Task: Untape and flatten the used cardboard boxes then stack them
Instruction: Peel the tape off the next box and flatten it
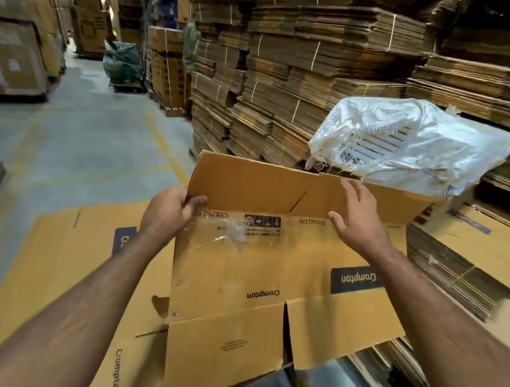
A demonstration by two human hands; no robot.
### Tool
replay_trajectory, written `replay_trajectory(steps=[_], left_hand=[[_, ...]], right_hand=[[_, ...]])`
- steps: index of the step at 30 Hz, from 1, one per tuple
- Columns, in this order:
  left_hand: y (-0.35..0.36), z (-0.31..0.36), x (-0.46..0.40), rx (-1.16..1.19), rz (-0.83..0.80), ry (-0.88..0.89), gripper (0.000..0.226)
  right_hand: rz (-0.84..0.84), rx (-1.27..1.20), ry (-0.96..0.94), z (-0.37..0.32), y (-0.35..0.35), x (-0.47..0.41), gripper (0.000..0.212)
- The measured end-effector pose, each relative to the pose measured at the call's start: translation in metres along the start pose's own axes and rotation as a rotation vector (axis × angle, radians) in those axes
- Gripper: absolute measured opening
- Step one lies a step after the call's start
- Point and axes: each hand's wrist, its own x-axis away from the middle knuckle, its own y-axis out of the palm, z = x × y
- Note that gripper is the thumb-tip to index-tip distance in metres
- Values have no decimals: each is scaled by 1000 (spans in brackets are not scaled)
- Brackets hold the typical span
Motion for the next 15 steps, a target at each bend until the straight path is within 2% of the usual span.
replay_trajectory(steps=[4,8,11,13,15], left_hand=[[-33,14,6,3,75,8,33],[-75,35,22,222,319,-5,34],[-89,59,34,258,486,-35,31],[-88,80,43,291,574,-46,34],[-84,107,51,284,661,-56,32]], right_hand=[[-106,-20,-19,8,5,6,66],[-140,-54,-141,-3,8,14,58],[-186,-156,-292,-28,8,33,49],[-263,-185,-406,-48,-2,53,54],[-414,-188,-471,-66,-16,80,76]])
